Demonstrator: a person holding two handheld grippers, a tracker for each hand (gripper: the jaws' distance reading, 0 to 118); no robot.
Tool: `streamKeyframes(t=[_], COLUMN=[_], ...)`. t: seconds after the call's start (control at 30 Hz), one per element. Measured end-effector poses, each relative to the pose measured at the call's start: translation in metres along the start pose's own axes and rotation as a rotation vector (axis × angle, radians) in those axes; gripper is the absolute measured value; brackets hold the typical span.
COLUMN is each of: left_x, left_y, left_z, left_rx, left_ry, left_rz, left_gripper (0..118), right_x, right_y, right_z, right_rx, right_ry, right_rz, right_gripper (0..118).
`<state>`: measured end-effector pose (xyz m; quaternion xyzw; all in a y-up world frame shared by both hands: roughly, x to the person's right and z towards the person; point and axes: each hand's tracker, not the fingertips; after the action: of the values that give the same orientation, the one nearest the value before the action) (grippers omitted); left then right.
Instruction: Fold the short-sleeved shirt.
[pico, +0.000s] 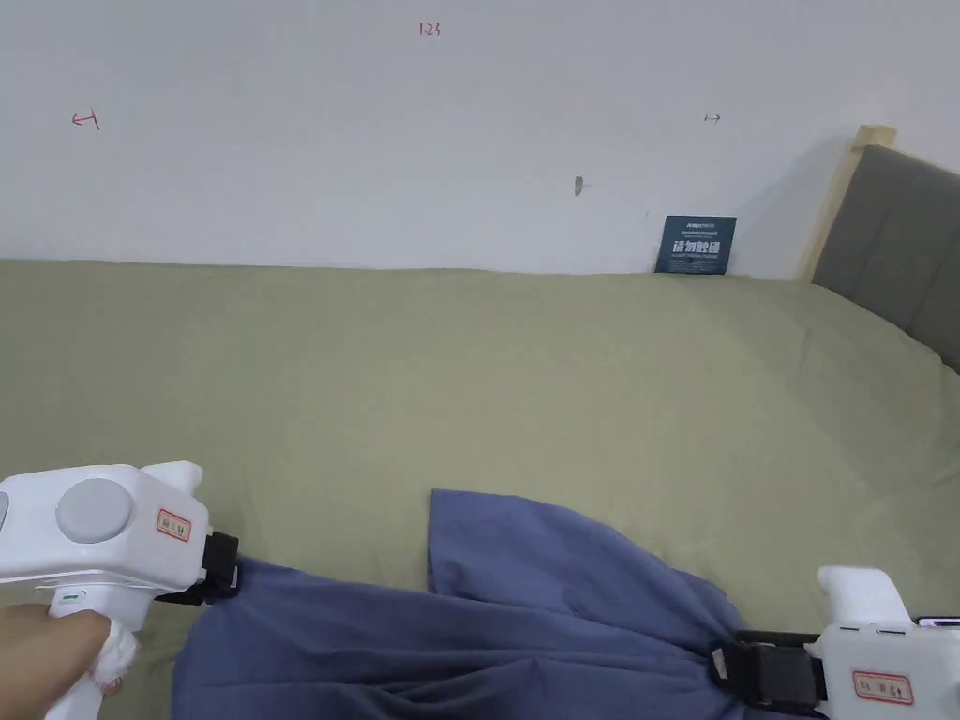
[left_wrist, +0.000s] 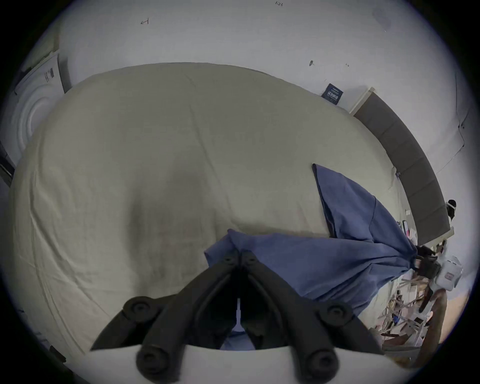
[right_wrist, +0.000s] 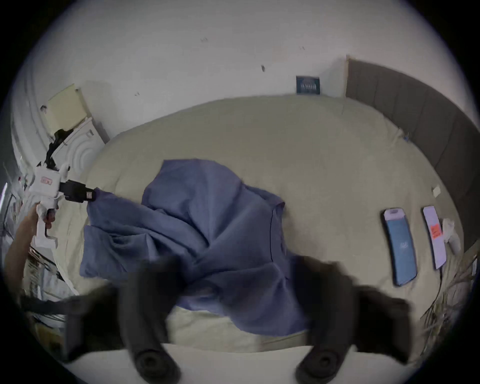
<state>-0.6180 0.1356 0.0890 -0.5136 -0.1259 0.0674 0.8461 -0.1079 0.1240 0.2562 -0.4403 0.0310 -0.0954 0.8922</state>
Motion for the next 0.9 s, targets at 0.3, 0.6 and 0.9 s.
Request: streamKeyframes(t=[0.3,0.6,0.9], left_x=[-0.004,-0.008,-0.016], left_y=[0.001,0.043,0.107], left_z=[0.045,0.147,0.230], left_rx=[0.238,0.502,0.675], left_ry=[0.021,0.002,0.050], left_rz=[0.011,-0.026,-0.067], left_gripper=[0,0,0], right_x=[-0.017,-0.047,-0.095], right_y=[0.010,0.091,0.208], right_z=[0.021,0.053,0.081], right_rx=[0.141,0.322,0.434], right_ry=[0.037,0.084,0.088], right_rz=[-0.011,0.066,0.186], right_gripper=[14,14,14])
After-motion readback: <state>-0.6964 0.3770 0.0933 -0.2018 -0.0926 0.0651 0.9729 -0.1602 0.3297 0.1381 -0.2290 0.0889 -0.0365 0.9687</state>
